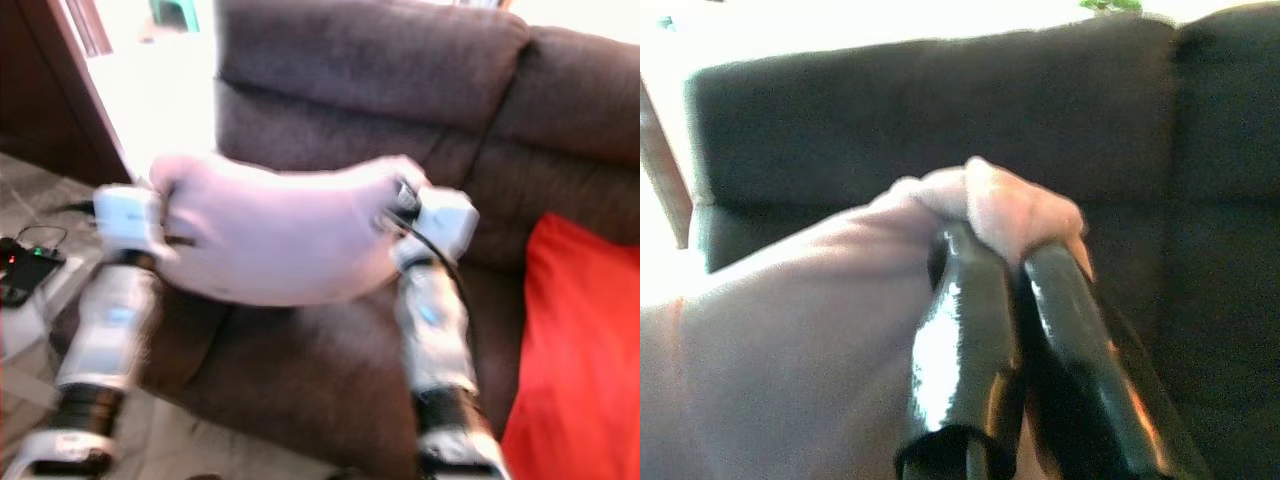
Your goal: Move the pillow to the sofa from floor
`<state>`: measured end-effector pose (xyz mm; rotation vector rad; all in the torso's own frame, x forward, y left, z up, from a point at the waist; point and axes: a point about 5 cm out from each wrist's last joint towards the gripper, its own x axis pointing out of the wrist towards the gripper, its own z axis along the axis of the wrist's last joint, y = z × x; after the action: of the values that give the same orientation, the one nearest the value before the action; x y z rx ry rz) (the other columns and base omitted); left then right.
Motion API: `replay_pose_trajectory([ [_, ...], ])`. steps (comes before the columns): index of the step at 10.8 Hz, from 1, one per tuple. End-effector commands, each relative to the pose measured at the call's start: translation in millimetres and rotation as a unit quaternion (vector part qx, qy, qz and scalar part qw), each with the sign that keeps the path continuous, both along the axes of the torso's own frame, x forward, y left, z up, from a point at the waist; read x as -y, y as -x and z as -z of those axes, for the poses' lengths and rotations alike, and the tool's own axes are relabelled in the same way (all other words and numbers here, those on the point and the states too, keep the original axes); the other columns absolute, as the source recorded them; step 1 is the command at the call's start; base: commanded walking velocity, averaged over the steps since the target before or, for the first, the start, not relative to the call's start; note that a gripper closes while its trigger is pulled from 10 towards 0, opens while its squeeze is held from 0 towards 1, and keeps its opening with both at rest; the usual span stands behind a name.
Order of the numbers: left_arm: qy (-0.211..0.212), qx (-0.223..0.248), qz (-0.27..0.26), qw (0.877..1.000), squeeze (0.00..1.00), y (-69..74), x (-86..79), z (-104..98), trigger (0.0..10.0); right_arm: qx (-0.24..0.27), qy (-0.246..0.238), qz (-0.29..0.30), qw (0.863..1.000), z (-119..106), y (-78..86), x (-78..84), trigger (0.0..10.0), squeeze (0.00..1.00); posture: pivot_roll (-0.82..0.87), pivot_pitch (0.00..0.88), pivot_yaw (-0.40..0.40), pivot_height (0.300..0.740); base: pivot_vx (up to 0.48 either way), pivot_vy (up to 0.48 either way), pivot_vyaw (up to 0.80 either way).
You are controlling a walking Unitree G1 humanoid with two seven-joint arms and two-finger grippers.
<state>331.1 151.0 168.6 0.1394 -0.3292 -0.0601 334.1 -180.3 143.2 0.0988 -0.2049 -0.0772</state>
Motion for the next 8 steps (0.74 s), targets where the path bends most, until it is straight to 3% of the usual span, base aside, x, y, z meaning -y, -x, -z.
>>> replay_pose_trajectory([
  [1, -0.005, 0.024, -0.009, 1.000, 0.00, -0.3, -7.7, -11, 10.0, 0.044, -0.003, -0.007, 0.999, -22, -3.6, -5.1, 10.0, 0.00, 0.08, 0.074, -0.072, 0.740, 0.289, 0.000, 0.00],
  [5, 0.003, 0.009, -0.002, 1.000, 0.00, -0.9, -4.4, -8, 10.0, 0.011, 0.006, -0.017, 1.000, -13, -6.0, -5.6, 10.0, 0.00, 0.09, 0.073, -0.075, 0.740, 0.070, 0.000, 0.00],
  [6, 0.034, -0.013, 0.012, 0.999, 0.00, -3.1, -2.3, -6, 10.0, -0.004, 0.013, -0.015, 1.000, -10, -10.3, -3.7, 10.0, 0.00, 0.09, 0.074, -0.076, 0.740, 0.000, 0.000, 0.00],
  [7, 0.027, -0.045, 0.045, 0.998, 0.00, -4.1, 3.5, -2, 10.0, -0.016, 0.025, -0.009, 1.000, -12, -16.0, -1.0, 10.0, 0.00, 0.09, 0.075, -0.077, 0.740, 0.000, 0.000, 0.00],
  [8, 0.049, -0.060, 0.050, 0.996, 0.00, -5.3, 0.9, -2, 10.0, -0.025, 0.031, -0.009, 0.999, -14, -24.2, 0.1, 10.0, 0.00, 0.09, 0.077, -0.079, 0.740, 0.000, 0.000, 0.00],
])
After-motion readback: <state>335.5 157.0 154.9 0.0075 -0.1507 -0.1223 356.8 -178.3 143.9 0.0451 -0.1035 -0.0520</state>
